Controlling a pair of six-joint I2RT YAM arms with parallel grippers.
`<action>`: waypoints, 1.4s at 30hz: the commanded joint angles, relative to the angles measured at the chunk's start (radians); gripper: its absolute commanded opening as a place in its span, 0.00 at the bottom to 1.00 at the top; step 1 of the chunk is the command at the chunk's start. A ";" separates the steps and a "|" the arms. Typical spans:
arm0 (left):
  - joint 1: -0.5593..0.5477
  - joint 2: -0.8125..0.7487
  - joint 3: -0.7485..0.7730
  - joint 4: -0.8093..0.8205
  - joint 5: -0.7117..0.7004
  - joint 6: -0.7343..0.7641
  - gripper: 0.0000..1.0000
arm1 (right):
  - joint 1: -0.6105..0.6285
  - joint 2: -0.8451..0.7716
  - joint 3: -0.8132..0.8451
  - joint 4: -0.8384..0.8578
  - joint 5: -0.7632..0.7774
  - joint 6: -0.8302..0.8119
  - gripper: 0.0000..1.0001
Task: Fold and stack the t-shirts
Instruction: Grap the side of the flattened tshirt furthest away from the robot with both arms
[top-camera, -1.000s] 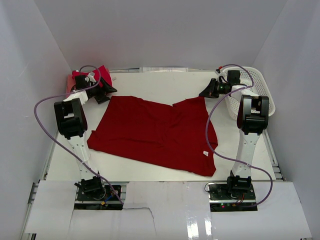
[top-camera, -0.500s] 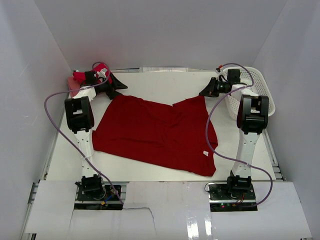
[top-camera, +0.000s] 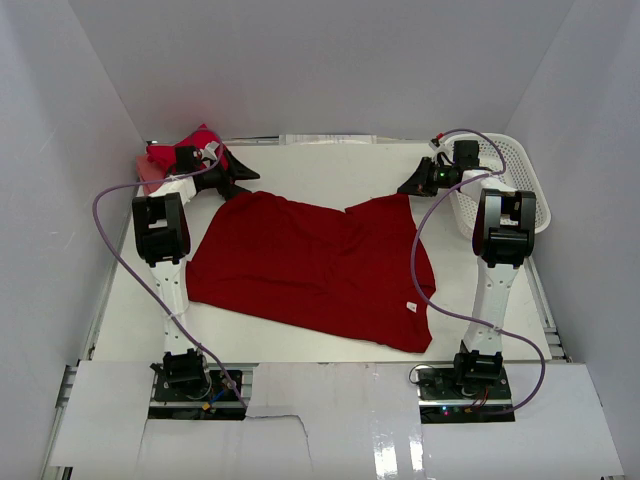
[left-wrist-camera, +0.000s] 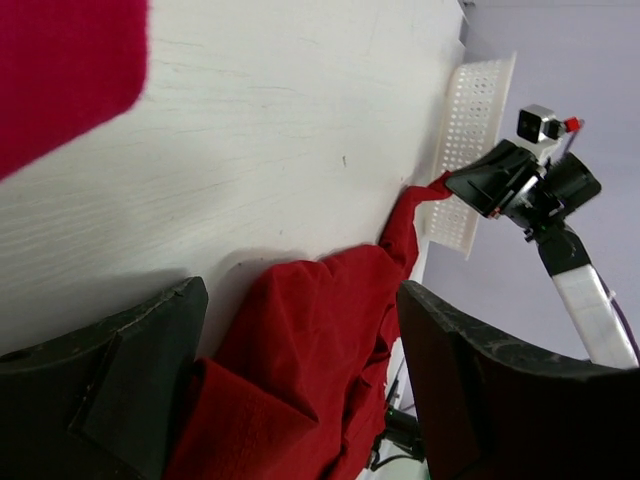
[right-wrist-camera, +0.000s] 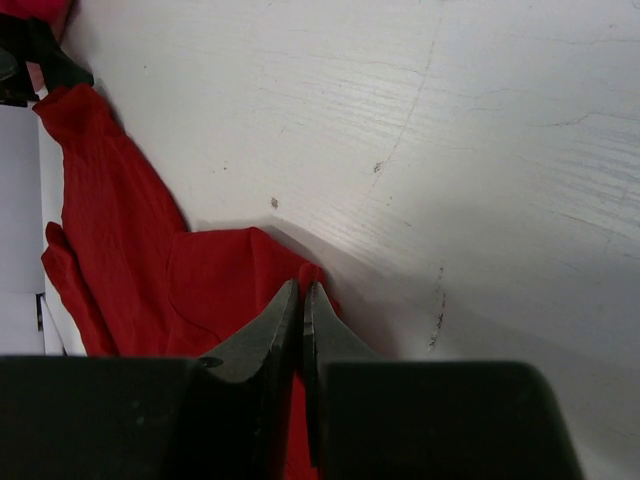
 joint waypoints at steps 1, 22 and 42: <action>0.026 -0.103 0.006 -0.114 -0.142 0.089 0.88 | 0.002 0.000 0.033 -0.008 -0.023 -0.006 0.08; 0.084 -0.174 -0.020 -0.158 0.055 0.073 0.90 | 0.005 0.007 0.030 -0.010 -0.028 -0.001 0.08; 0.074 -0.186 0.032 -0.219 -0.189 0.148 0.59 | 0.005 -0.003 0.024 -0.008 -0.031 -0.003 0.08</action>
